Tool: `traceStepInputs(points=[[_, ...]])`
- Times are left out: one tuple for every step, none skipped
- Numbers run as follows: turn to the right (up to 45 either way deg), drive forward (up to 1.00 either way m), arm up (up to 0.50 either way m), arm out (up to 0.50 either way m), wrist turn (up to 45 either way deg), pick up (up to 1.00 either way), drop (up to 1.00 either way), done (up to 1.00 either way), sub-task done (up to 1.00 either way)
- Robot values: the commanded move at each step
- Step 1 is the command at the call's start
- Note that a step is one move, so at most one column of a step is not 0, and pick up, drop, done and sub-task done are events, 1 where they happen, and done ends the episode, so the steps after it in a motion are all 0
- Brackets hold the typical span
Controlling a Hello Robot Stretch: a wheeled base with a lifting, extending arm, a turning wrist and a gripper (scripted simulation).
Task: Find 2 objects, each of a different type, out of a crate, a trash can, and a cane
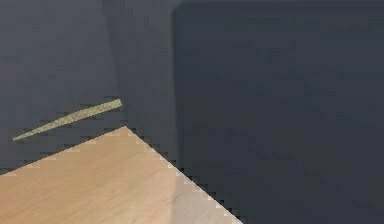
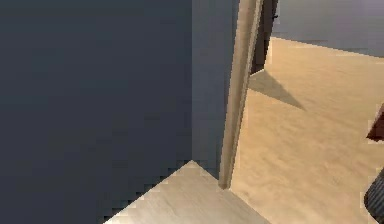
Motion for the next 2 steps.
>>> traceStepInputs(points=[[0.0,0.1,0.0,0.0,0.0,0.0,0.0,0.0,0.0],[-21.0,0.0,0.0,0.0,0.0,0.0,0.0,0.0,0.0]])
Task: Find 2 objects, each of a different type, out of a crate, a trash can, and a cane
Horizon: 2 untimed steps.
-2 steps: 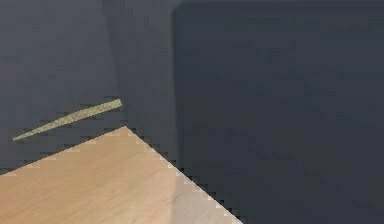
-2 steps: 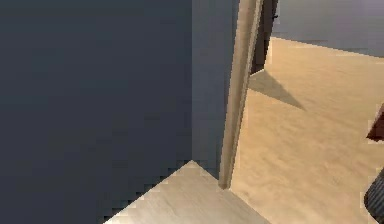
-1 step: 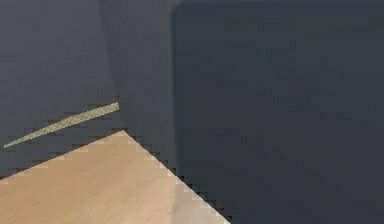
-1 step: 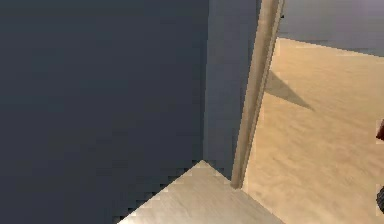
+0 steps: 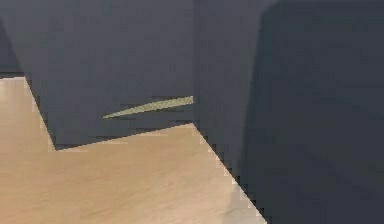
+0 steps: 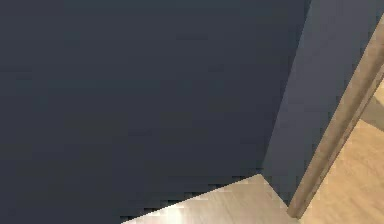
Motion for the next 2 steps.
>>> traceStepInputs(points=[[0.0,0.2,0.0,0.0,0.0,0.0,0.0,0.0,0.0],[-45.0,0.0,0.0,0.0,0.0,0.0,0.0,0.0,0.0]])
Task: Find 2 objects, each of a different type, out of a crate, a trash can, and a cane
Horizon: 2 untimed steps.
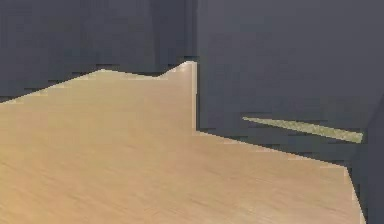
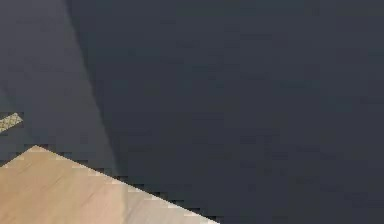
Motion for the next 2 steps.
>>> traceStepInputs(points=[[-45.0,0.0,0.0,0.0,0.0,0.0,0.0,0.0,0.0],[-15.0,0.0,0.0,0.0,0.0,0.0,0.0,0.0,0.0]])
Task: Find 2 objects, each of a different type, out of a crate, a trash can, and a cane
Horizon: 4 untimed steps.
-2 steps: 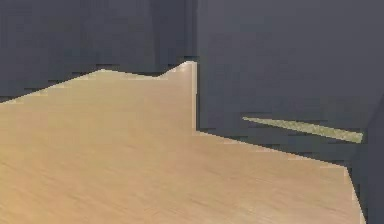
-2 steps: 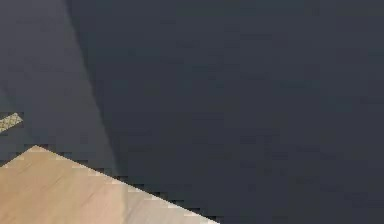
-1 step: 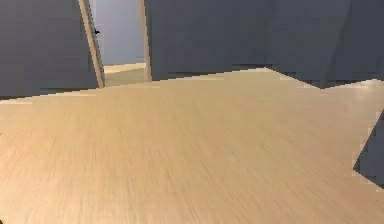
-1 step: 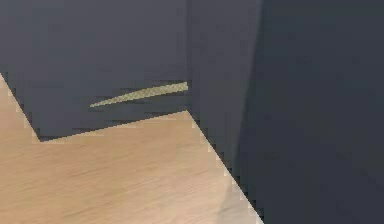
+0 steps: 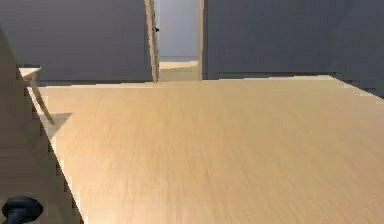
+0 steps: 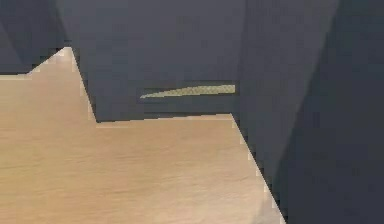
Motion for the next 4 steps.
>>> traceStepInputs(points=[[0.0,1.0,0.0,0.0,0.0,0.0,0.0,0.0,0.0],[-3.0,0.0,0.0,0.0,0.0,0.0,0.0,0.0,0.0],[0.0,1.0,0.0,0.0,0.0,0.0,0.0,0.0,0.0],[0.0,1.0,0.0,0.0,0.0,0.0,0.0,0.0,0.0]])
